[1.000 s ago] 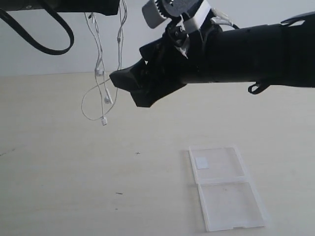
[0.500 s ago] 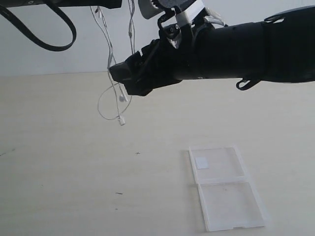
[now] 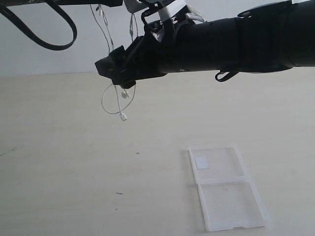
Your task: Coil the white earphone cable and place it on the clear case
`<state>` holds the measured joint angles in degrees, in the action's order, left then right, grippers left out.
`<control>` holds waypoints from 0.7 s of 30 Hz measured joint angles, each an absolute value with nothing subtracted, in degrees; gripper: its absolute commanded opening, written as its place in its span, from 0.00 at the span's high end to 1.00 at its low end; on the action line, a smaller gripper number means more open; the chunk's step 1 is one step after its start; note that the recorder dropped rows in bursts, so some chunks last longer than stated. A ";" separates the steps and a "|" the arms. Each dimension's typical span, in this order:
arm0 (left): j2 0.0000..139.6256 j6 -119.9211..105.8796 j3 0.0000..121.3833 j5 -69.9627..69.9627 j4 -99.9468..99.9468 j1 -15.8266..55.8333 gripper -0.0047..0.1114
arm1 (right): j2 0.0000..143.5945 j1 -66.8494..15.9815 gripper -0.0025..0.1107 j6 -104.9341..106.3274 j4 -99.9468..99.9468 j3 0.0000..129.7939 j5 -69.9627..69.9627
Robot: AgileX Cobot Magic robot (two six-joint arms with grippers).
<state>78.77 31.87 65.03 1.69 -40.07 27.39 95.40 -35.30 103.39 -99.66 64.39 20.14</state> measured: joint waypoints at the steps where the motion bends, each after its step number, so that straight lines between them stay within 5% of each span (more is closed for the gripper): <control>1: 78.77 31.87 65.03 1.69 -40.07 27.39 0.96 | 95.81 -35.30 0.27 103.24 -99.66 64.50 20.35; 21: 78.77 44.17 65.03 -3.03 -39.85 22.84 0.96 | 96.92 -35.30 0.27 101.73 -99.79 66.82 20.66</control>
